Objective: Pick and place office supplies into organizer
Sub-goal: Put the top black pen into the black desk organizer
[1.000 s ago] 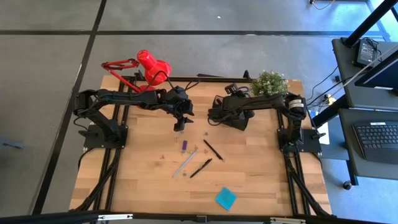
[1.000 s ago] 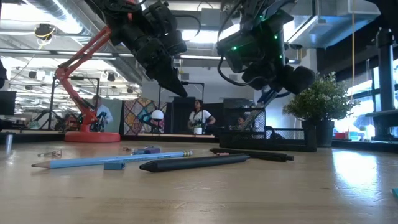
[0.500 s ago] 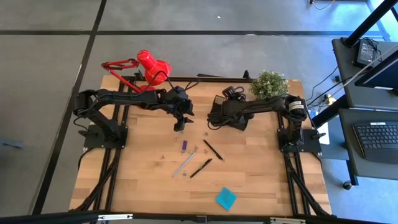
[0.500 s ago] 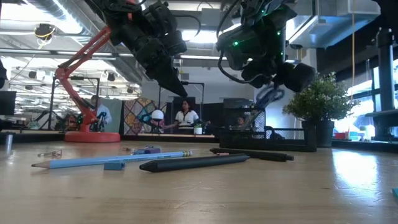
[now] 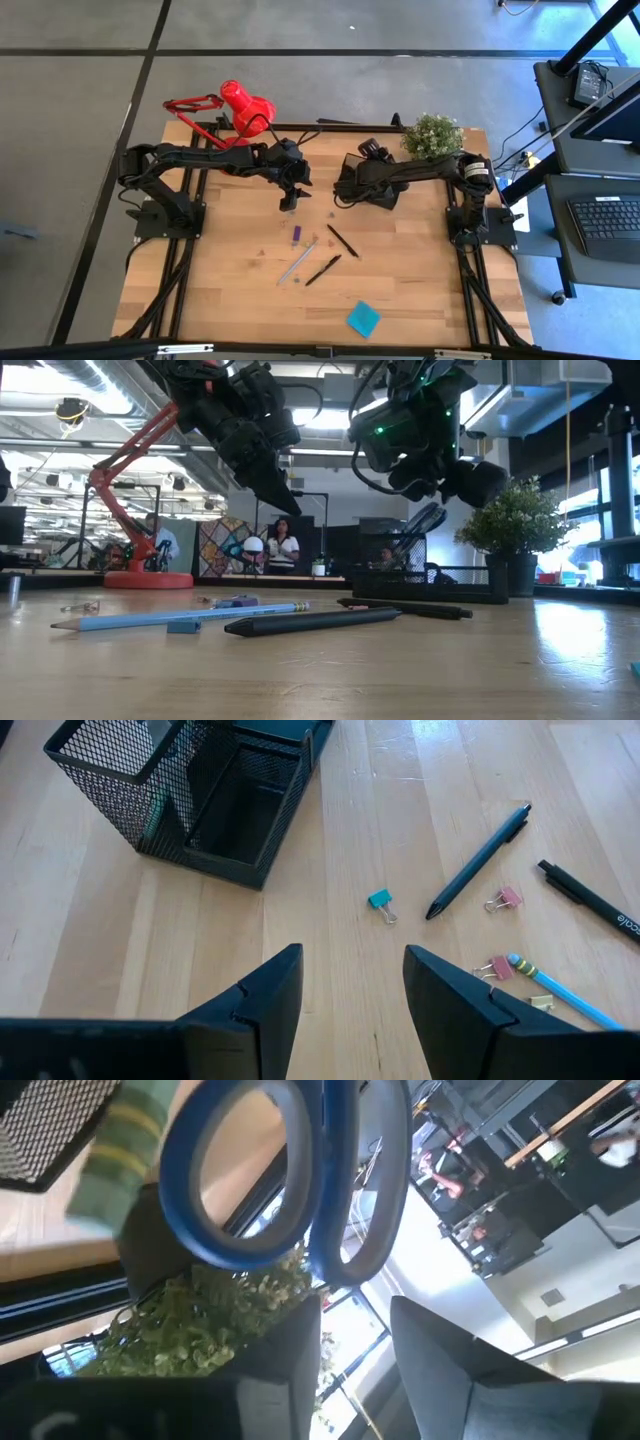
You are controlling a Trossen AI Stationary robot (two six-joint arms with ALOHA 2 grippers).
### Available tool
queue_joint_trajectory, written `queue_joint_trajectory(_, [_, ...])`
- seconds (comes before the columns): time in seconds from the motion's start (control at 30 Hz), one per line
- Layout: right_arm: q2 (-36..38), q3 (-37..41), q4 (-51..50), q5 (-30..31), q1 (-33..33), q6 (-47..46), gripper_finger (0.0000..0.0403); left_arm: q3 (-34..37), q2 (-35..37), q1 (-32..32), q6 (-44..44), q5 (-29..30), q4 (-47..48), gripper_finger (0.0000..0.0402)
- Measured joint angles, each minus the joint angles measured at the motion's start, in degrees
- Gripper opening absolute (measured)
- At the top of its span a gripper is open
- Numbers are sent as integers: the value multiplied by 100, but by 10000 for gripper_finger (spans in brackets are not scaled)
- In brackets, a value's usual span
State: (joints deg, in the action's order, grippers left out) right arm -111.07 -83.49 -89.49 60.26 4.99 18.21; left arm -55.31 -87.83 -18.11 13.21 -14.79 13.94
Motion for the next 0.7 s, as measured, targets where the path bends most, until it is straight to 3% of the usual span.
queue_joint_trajectory(0.13, [30,-303,-42,-58,-76,-469,126,0,0,0,-2,0,1,168])
queue_joint_trajectory(0.27, [236,-823,-49,-690,-284,-879,126,0,0,0,-2,0,2,168])
queue_joint_trajectory(0.47, [633,-1561,-35,-2388,-582,-2083,126,0,0,1,-2,0,2,168])
queue_joint_trajectory(0.6, [831,-1658,126,-3674,-786,-3035,126,0,0,0,-2,0,4,168])
queue_joint_trajectory(0.7, [883,-1571,284,-4186,-995,-3509,127,0,0,0,-2,0,4,168])
